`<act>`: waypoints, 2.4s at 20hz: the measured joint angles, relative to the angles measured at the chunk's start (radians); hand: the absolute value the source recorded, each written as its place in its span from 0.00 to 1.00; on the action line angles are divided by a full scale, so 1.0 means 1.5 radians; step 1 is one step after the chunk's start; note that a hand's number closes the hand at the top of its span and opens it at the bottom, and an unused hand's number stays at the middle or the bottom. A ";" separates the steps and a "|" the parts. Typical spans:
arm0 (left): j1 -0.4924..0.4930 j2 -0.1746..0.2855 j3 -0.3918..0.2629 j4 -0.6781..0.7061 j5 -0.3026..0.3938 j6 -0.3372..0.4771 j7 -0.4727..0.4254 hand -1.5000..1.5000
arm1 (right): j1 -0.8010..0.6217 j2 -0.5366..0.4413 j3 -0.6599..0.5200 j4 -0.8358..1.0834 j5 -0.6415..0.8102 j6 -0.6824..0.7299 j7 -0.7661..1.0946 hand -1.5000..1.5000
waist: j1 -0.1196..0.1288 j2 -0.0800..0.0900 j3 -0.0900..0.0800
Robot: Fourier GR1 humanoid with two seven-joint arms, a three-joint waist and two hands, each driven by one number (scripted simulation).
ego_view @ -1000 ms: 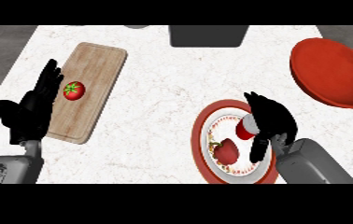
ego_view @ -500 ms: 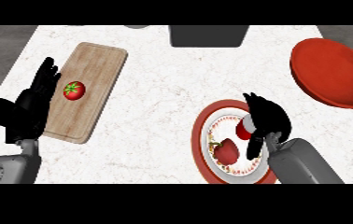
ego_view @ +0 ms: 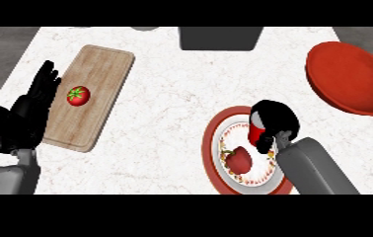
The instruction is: Pick the can from the plate and place it in the bowl
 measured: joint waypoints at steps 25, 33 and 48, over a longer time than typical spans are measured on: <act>0.005 -0.025 0.029 0.011 -0.021 -0.027 -0.012 0.50 | -0.235 -0.012 -0.157 0.225 0.158 -0.291 -0.081 1.00 | -0.004 0.001 0.004; 0.021 -0.031 0.027 -0.019 -0.029 -0.024 0.001 0.50 | -0.243 -0.071 -0.222 0.056 0.168 -0.313 -0.002 1.00 | -0.008 0.000 0.004; 0.001 -0.050 0.029 -0.004 -0.046 -0.032 -0.004 0.50 | -0.241 -0.174 -0.419 0.236 0.044 -0.389 -0.225 1.00 | 0.007 0.007 0.005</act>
